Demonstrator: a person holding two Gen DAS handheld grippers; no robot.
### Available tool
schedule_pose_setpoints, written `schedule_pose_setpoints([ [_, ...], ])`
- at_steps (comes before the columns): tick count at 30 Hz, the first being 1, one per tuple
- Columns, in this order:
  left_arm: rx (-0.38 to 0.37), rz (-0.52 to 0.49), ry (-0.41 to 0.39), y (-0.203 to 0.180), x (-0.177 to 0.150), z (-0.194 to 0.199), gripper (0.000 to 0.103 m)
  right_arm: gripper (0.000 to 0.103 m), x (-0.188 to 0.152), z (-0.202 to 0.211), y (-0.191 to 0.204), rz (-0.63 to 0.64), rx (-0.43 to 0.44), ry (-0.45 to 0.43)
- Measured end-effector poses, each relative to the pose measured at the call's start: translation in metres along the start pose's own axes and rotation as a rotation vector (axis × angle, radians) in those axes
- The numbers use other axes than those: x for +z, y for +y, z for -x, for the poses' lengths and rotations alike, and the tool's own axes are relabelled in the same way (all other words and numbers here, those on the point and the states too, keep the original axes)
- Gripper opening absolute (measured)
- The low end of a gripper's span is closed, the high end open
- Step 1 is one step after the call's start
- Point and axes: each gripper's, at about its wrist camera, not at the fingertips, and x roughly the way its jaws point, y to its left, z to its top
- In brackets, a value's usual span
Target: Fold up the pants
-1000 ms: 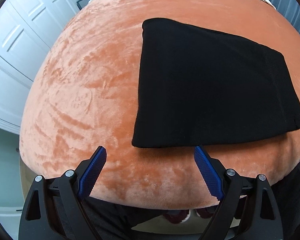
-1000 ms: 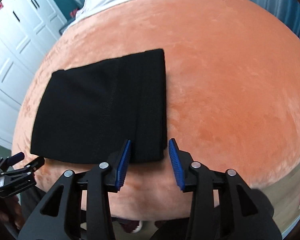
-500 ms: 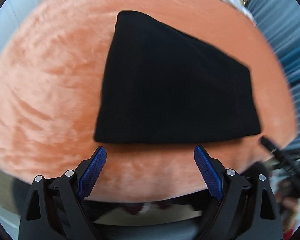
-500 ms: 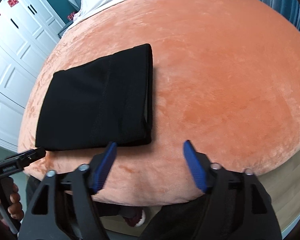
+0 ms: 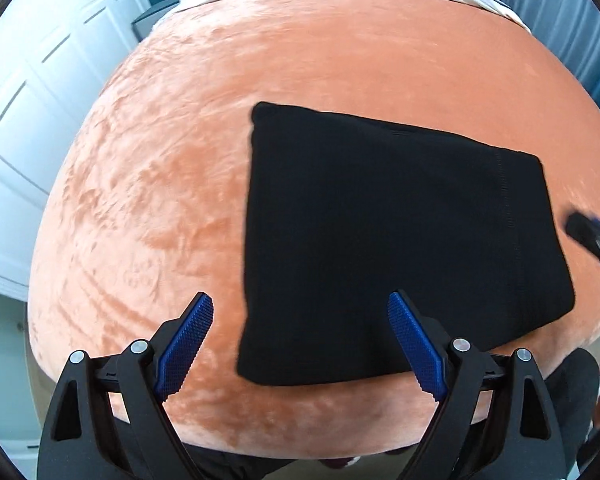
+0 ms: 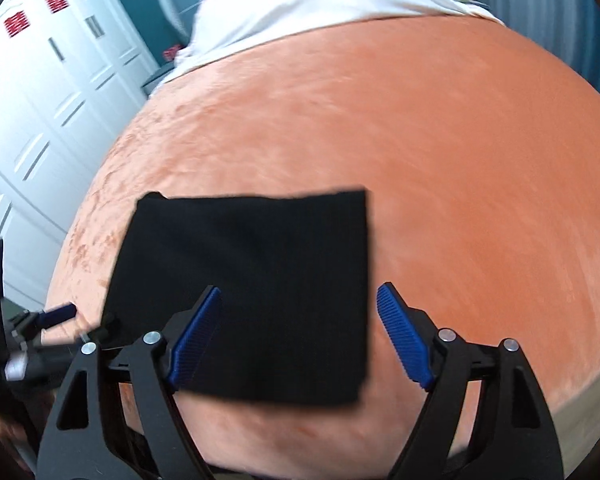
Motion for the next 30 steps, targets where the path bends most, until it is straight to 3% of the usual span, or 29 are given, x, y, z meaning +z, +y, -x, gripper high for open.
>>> schedule_pose_setpoints([
  [1,-0.005,0.002,0.011,-0.003,0.002,-0.002,0.087,0.064,0.008,-0.007,0.006,0.019,0.014,-0.004],
  [3,-0.003,0.003,0.021,-0.004,0.001,-0.003,0.087,0.028,0.024,-0.023,0.015,0.073,0.021,0.000],
  [5,0.010,0.005,0.031,-0.004,0.002,-0.007,0.087,0.017,0.038,-0.047,0.022,0.119,-0.004,0.042],
  [10,0.023,0.014,0.061,0.003,0.005,-0.023,0.087,0.009,0.054,-0.117,-0.001,0.103,-0.076,0.165],
  [13,0.030,0.018,0.083,0.006,0.007,-0.032,0.087,0.013,0.063,-0.102,0.001,0.073,-0.045,0.149],
  [14,0.026,0.021,0.084,0.007,0.007,-0.034,0.087,0.021,0.064,-0.088,0.002,0.060,-0.028,0.120],
  [15,0.018,0.024,0.086,0.008,0.007,-0.036,0.087,0.039,0.062,-0.076,0.001,0.050,-0.026,0.090],
  [17,0.013,0.025,0.091,0.010,0.009,-0.043,0.087,0.064,0.050,-0.042,-0.008,0.009,-0.044,0.017],
  [19,0.014,0.021,0.094,0.009,0.008,-0.046,0.087,0.067,0.034,-0.021,-0.021,-0.025,-0.058,-0.013],
  [24,0.007,0.018,0.097,0.006,0.004,-0.048,0.087,0.067,-0.006,0.000,-0.056,-0.120,-0.095,0.054],
  [27,-0.004,0.021,0.101,0.004,0.000,-0.050,0.087,0.068,-0.025,0.000,-0.068,-0.190,-0.074,0.081],
  [30,-0.074,0.036,0.112,0.007,-0.005,-0.055,0.087,0.073,-0.037,-0.001,-0.074,-0.239,-0.026,0.109],
])
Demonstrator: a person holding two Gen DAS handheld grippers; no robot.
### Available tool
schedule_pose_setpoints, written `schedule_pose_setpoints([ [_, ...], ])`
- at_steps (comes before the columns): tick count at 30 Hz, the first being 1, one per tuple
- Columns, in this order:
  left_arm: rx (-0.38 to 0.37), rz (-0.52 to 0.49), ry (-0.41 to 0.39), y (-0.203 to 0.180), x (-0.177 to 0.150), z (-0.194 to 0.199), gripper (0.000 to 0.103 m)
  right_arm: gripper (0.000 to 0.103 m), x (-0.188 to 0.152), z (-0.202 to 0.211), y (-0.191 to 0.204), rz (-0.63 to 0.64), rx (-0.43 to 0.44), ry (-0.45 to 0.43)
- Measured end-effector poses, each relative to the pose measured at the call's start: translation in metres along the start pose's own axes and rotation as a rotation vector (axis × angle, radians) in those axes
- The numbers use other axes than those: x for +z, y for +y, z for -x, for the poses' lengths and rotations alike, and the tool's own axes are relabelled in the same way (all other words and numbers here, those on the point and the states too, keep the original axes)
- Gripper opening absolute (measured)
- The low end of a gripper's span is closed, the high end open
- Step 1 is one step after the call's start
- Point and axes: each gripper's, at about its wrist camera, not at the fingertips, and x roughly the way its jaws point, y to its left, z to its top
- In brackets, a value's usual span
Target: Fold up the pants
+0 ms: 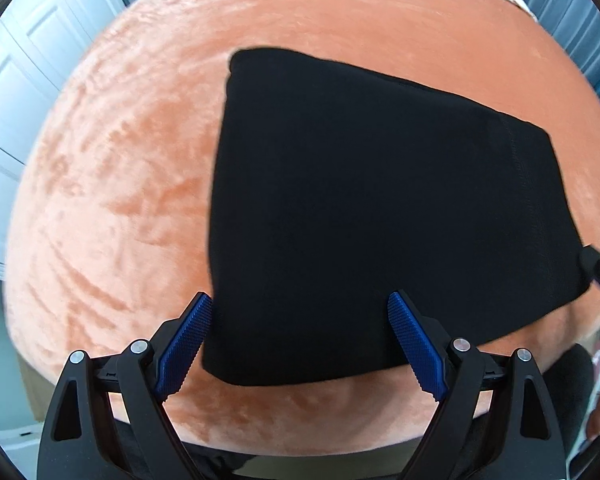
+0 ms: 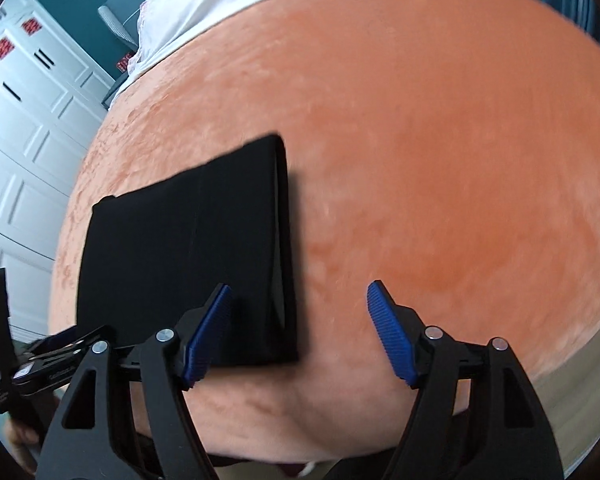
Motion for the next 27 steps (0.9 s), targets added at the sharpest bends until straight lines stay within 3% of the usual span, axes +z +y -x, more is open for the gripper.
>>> schedule_pose_setpoints([
  [7,-0.117,0.075,0.015,0.030,0.000,-0.007,0.087,0.075,-0.007,-0.016,0.005,-0.027,0.047,0.051],
  [11,-0.164,0.148,-0.014,0.060,0.002,-0.007,0.087,0.082,-0.007,-0.026,0.007,-0.031,0.064,0.070],
  [14,-0.299,0.214,0.054,0.081,0.004,-0.036,0.087,0.084,-0.007,-0.043,0.008,-0.053,0.095,0.117],
  [16,-0.386,0.270,0.097,0.087,0.003,-0.053,0.088,0.090,-0.009,-0.050,0.007,-0.083,0.115,0.119],
  [19,-0.380,0.211,0.052,0.075,0.004,-0.056,0.095,0.092,-0.012,-0.054,0.010,-0.084,0.136,0.106],
  [23,-0.378,0.121,0.028,0.047,0.005,-0.052,0.096,0.090,-0.016,-0.062,0.024,-0.043,0.205,0.151],
  [25,-0.349,0.093,0.022,0.039,0.006,-0.053,0.096,0.084,-0.019,-0.066,0.034,-0.002,0.143,0.135],
  [27,-0.354,0.101,0.016,0.040,0.007,-0.053,0.082,0.066,-0.019,-0.067,0.036,0.000,0.139,0.123],
])
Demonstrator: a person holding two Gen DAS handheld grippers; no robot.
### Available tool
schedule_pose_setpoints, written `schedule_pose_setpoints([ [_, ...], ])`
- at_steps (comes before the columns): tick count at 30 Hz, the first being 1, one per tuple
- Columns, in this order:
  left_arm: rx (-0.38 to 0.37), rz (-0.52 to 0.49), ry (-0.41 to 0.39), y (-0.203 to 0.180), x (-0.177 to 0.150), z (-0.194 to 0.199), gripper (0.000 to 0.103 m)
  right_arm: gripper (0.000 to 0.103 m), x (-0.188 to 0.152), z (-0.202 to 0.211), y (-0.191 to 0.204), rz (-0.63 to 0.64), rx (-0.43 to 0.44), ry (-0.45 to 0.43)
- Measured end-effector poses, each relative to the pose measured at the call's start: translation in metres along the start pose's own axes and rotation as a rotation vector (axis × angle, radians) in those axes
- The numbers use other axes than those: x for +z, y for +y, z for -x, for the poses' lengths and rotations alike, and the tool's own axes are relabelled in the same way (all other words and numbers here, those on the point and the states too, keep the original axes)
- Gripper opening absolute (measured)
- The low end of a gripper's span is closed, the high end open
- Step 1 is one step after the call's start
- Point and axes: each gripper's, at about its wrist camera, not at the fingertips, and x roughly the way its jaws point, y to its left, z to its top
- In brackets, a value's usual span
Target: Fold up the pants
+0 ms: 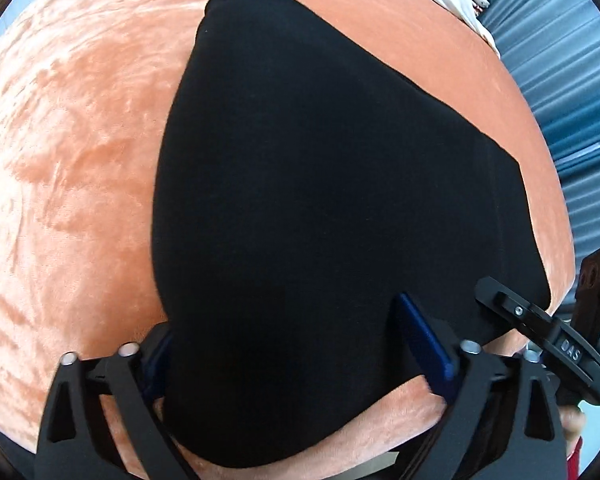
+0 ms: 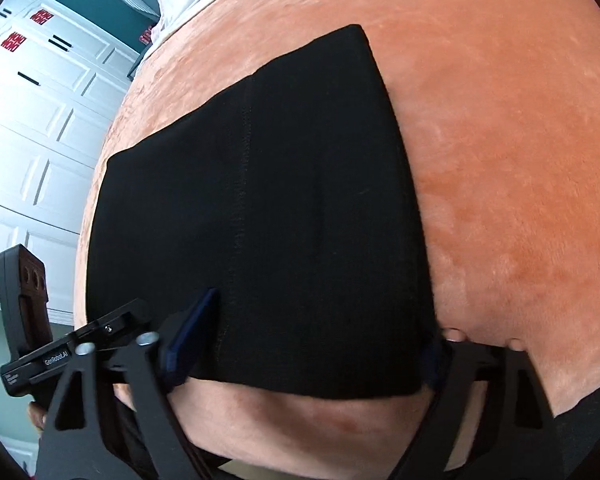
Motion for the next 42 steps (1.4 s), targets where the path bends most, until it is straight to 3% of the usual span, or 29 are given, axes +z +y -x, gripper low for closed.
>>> schedule_pose_setpoints([
  [1,-0.023,0.010,-0.003,0.001,0.001,0.004,0.076,0.057,0.001,0.001,-0.003,-0.033,0.034,0.001],
  [2,-0.044,0.023,-0.001,0.001,-0.002,0.005,0.059,0.046,0.002,0.001,-0.008,-0.080,0.099,0.014],
  [3,-0.071,0.036,0.008,0.002,-0.003,0.007,0.046,0.042,0.003,0.001,-0.010,-0.123,0.131,0.022],
  [4,-0.090,0.053,0.015,0.002,-0.004,0.009,0.043,0.041,0.003,0.002,-0.009,-0.122,0.128,0.019],
  [6,-0.053,0.046,0.004,-0.005,-0.009,0.016,0.037,0.038,0.002,0.010,0.005,-0.077,0.091,-0.005],
  [11,-0.038,0.028,-0.051,-0.019,-0.022,0.058,0.033,0.036,-0.003,0.047,0.033,-0.010,0.095,-0.065],
  [14,-0.050,0.019,-0.058,-0.018,-0.042,0.086,0.030,0.035,-0.017,0.071,0.041,0.021,0.099,-0.055],
  [18,-0.068,0.009,-0.048,-0.022,-0.074,0.111,0.018,0.035,-0.051,0.095,0.046,0.059,0.106,-0.002],
  [24,-0.007,-0.070,-0.086,-0.035,-0.123,0.149,0.018,0.035,-0.103,0.127,0.052,0.111,0.104,0.015],
  [29,-0.026,-0.080,-0.161,-0.042,-0.131,0.186,0.018,0.034,-0.110,0.169,0.072,0.168,0.105,-0.074],
  [34,-0.069,-0.113,-0.279,-0.059,-0.105,0.232,0.018,0.034,-0.088,0.215,0.108,0.247,0.143,-0.210],
  [42,-0.053,-0.223,-0.536,-0.097,-0.035,0.300,0.018,0.034,-0.012,0.263,0.164,0.383,0.208,-0.450],
])
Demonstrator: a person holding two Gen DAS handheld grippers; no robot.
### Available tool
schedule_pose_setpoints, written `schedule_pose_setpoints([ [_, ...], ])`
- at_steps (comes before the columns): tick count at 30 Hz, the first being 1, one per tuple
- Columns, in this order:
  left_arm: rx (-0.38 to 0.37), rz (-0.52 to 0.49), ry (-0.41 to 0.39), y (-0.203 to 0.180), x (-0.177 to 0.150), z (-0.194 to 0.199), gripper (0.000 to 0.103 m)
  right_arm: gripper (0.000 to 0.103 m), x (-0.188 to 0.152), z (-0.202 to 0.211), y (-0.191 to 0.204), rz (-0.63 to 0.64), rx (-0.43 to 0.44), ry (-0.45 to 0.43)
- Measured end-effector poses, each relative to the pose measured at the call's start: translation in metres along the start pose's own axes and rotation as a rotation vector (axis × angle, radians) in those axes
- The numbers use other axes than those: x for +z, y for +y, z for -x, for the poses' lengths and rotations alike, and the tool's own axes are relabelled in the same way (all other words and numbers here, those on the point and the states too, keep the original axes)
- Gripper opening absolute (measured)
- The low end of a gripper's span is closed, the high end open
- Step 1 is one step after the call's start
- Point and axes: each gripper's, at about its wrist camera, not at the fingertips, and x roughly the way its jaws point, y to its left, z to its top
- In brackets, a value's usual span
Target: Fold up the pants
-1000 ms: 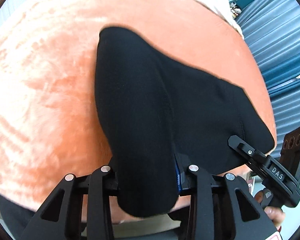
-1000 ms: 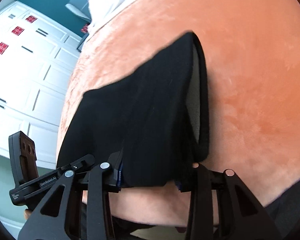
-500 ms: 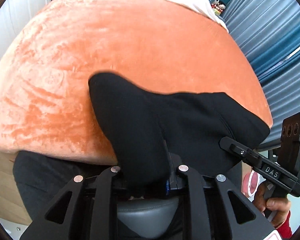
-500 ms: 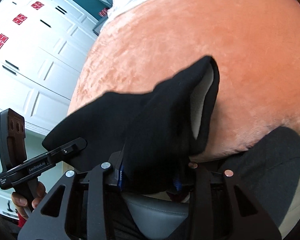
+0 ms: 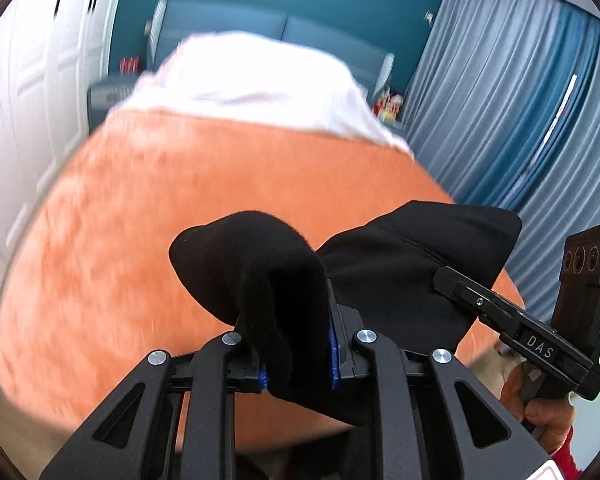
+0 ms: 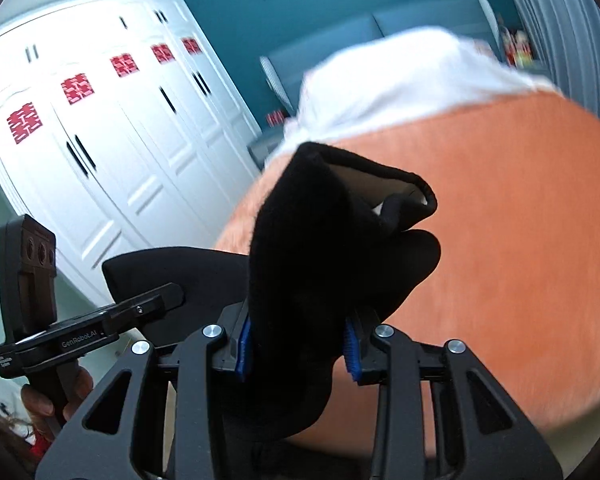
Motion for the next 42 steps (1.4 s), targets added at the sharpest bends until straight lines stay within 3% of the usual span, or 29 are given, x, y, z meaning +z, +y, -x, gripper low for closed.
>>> schedule_pose_setpoints([
  [5,0.031,-0.064,-0.134,0.003,0.077,-0.018,0.018,0.034,0.063,-0.029,0.001,0.057,0.013,-0.131],
  [12,0.062,-0.095,-0.241,0.014,0.169,-0.060,0.018,0.033,0.161,-0.089,-0.012,0.097,0.027,-0.263],
  [18,0.088,-0.121,-0.277,0.025,0.224,-0.106,0.018,0.033,0.214,-0.130,-0.038,0.115,0.022,-0.312],
  [22,0.113,-0.133,-0.282,0.034,0.248,-0.147,0.018,0.033,0.231,-0.162,-0.058,0.106,0.015,-0.323],
  [27,0.130,-0.144,-0.272,0.048,0.261,-0.209,0.018,0.033,0.242,-0.212,-0.091,0.090,0.010,-0.325],
  [32,0.142,-0.150,-0.227,0.062,0.258,-0.274,0.018,0.033,0.233,-0.266,-0.133,0.039,0.001,-0.294],
  [42,0.148,-0.121,-0.067,0.107,0.197,-0.386,0.019,0.034,0.159,-0.354,-0.211,-0.091,-0.034,-0.151],
])
